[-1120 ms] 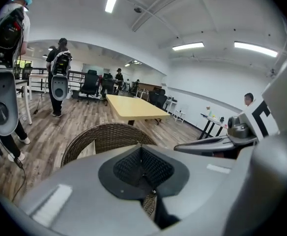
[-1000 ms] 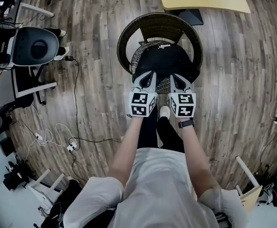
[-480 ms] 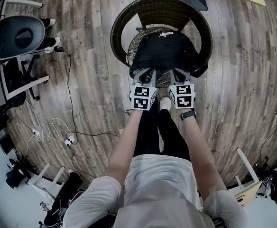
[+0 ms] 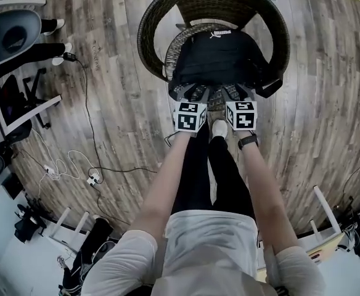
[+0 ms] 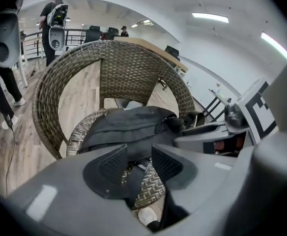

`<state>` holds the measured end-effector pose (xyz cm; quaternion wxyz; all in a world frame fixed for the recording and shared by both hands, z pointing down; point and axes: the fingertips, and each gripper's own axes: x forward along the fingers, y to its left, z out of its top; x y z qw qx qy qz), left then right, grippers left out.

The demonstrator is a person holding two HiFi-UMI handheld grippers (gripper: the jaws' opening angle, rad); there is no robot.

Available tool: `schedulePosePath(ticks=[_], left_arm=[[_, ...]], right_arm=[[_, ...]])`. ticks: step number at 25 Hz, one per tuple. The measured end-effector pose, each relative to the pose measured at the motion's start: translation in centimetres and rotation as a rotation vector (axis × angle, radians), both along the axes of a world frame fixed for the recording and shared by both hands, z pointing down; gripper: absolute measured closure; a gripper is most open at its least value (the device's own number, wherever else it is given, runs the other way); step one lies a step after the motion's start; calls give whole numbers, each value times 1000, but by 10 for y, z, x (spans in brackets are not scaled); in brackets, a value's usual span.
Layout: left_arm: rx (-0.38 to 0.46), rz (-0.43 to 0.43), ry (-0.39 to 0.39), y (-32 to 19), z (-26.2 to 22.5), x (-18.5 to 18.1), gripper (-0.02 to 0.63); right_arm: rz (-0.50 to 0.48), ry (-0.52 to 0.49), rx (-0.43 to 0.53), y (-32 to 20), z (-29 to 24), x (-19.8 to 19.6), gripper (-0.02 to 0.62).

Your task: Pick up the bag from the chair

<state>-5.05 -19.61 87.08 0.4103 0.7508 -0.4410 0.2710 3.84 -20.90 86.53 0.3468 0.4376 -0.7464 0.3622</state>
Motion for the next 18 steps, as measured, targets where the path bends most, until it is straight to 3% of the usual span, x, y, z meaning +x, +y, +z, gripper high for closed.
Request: schedulePosePath(ticks=[4, 9, 14, 18], left_arm=[[-61, -62, 38, 3, 30, -2, 441], [-46, -57, 20, 2, 53, -6, 430], [-38, -57, 19, -1, 67, -12, 430], [-24, -38, -7, -4, 77, -14, 423]], right_arm=[[72, -62, -83, 9, 36, -4, 390], [219, -254, -187, 17, 75, -10, 301], [450, -372, -257, 17, 105, 1, 290], [572, -463, -273, 9, 117, 0, 281]])
